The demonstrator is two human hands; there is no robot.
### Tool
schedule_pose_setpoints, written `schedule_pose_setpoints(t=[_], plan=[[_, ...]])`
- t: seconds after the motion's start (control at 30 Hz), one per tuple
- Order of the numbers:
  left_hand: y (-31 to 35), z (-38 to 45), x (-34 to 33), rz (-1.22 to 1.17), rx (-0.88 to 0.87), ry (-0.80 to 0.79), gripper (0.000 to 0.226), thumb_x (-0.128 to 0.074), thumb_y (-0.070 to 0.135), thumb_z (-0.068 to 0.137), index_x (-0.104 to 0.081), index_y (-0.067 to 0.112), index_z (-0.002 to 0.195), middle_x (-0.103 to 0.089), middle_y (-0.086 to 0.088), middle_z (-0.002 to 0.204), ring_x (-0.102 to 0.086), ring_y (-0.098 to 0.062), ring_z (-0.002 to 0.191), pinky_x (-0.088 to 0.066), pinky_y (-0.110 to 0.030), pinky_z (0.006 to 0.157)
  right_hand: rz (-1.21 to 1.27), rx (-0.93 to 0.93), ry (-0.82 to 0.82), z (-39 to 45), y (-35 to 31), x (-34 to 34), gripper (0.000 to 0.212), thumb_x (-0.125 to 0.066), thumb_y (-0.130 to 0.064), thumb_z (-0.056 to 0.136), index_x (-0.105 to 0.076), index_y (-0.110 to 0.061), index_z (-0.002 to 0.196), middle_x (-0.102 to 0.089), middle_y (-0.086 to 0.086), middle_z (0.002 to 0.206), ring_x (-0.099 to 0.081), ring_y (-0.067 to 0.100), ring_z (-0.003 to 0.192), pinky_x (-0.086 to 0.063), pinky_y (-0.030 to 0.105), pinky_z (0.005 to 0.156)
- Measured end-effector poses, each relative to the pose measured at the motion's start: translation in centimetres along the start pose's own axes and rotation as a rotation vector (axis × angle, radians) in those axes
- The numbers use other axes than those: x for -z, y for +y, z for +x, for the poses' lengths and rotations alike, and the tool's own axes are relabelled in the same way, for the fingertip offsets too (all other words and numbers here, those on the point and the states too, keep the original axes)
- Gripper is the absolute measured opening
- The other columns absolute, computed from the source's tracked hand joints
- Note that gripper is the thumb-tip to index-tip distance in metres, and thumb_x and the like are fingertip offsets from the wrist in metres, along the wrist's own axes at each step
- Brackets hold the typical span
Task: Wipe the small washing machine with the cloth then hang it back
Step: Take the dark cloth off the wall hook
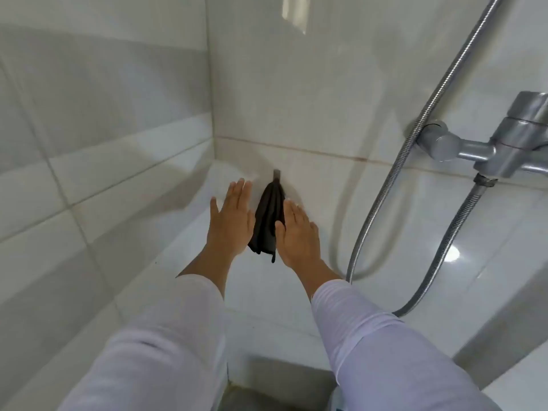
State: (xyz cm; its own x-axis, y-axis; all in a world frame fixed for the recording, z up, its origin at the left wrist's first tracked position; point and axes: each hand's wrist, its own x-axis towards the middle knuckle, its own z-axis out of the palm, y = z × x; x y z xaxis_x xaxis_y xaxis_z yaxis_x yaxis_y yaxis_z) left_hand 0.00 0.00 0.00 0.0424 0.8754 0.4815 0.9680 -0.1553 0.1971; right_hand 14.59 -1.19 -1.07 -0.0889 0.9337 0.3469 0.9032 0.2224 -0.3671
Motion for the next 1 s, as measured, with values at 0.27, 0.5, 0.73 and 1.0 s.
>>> schedule_pose_setpoints(t=[0.27,0.5,0.73,1.0], plan=[[0.7,2.7,-1.6,-0.284,0.141,-0.121,0.037,-0.03,0.026,0.102,-0.052,0.015,0.13,-0.063,-0.007,0.121,-0.061,-0.027,0.105,-0.048,-0.038,0.091,0.206,0.057,0.165,2.4,0.8,-1.6,0.041,-0.04,-0.015,0.093,-0.045,-0.009,0.134,-0.056,0.012,0.124,-0.056,0.03,0.105,-0.05,0.044,0.084],[1.6,3.0,-1.8,-0.505,0.258,-0.287,0.031,-0.039,0.023,0.1,-0.055,0.012,0.126,-0.063,-0.01,0.115,-0.06,-0.026,0.106,-0.048,-0.035,0.091,0.298,0.014,0.114,2.3,1.0,-1.0,0.041,-0.037,-0.008,0.091,-0.043,-0.011,0.131,-0.061,0.012,0.107,-0.06,0.032,0.083,-0.05,0.038,0.065],[1.5,2.3,-1.2,-0.575,0.359,-0.321,0.012,-0.044,0.024,0.099,-0.043,0.013,0.103,-0.055,-0.006,0.098,-0.052,-0.021,0.09,-0.04,-0.025,0.071,0.282,-0.094,0.071,1.4,1.9,0.2,0.022,-0.043,-0.005,0.088,-0.055,0.002,0.104,-0.059,0.019,0.106,-0.056,0.032,0.085,-0.043,0.036,0.068],[-0.1,-0.2,1.8,-0.505,0.332,-0.211,0.032,-0.049,0.027,0.098,-0.052,0.008,0.123,-0.064,-0.011,0.114,-0.06,-0.027,0.104,-0.042,-0.027,0.079,0.336,-0.249,0.099,0.0,1.3,2.7,0.023,-0.036,-0.002,0.089,-0.051,-0.001,0.107,-0.063,0.018,0.101,-0.052,0.027,0.078,-0.04,0.032,0.065]])
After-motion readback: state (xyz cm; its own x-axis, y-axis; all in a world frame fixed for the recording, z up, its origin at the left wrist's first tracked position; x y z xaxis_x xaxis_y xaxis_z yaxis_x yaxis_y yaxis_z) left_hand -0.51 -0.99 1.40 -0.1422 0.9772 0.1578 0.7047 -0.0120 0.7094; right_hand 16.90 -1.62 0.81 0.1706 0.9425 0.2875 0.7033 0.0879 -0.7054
